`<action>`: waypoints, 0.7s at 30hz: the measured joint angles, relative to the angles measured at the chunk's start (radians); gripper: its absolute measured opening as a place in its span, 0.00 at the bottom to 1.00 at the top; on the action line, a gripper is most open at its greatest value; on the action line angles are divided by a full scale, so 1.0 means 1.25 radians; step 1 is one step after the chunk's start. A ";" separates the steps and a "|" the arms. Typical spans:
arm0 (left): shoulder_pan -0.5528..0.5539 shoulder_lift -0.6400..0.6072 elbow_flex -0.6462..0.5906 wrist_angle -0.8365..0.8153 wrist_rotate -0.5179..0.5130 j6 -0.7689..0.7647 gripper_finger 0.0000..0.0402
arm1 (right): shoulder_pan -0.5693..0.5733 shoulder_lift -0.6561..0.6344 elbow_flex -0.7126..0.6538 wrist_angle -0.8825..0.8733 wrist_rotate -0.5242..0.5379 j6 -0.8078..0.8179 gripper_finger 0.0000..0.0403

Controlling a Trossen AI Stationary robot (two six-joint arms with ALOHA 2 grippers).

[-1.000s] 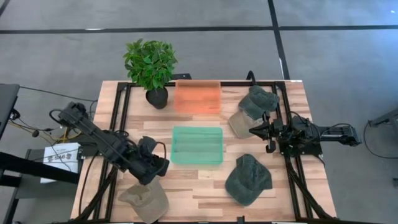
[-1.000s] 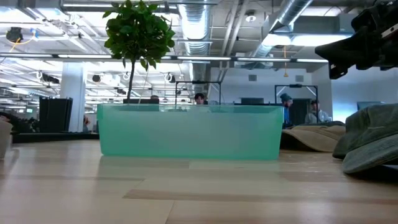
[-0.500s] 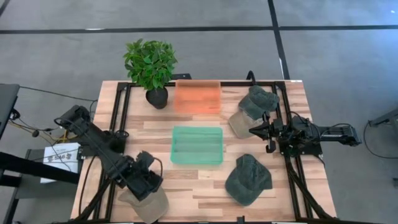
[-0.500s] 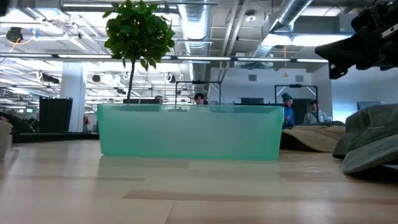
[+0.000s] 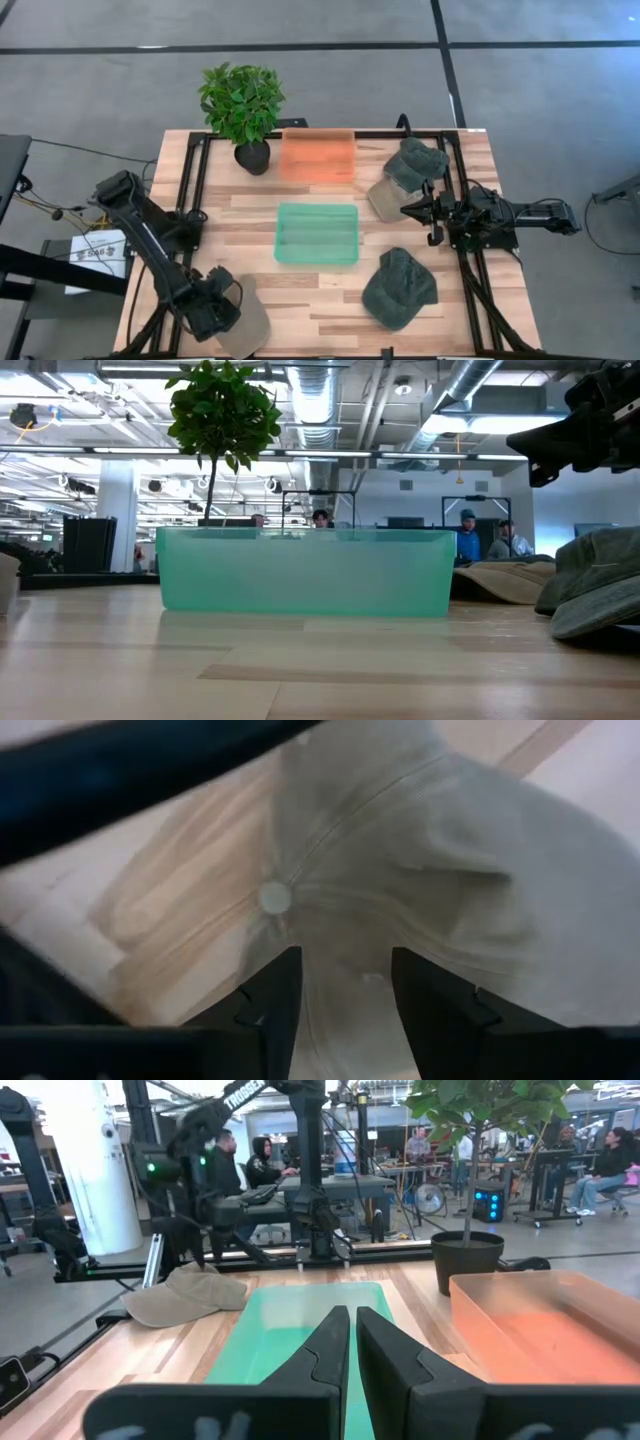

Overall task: Pick & Place hat
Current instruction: Put the bottom brown cap into the green bin

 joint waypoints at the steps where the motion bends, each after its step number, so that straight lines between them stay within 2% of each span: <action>1: -0.003 0.000 -0.020 0.024 0.000 0.000 0.38 | 0.000 0.000 0.000 0.000 0.000 0.000 0.04; 8: -0.007 0.000 -0.135 0.136 0.003 -0.002 0.38 | 0.000 0.000 0.000 0.000 0.000 0.000 0.04; 15: -0.007 0.000 -0.194 0.196 0.004 -0.002 0.37 | 0.000 0.000 0.000 0.000 0.000 0.000 0.04; 18: -0.007 -0.004 -0.209 0.221 0.004 -0.002 0.33 | 0.000 0.000 0.000 0.000 0.000 0.000 0.04; 21: -0.007 -0.003 -0.212 0.233 0.003 0.001 0.22 | 0.000 0.000 0.000 0.000 0.000 0.000 0.04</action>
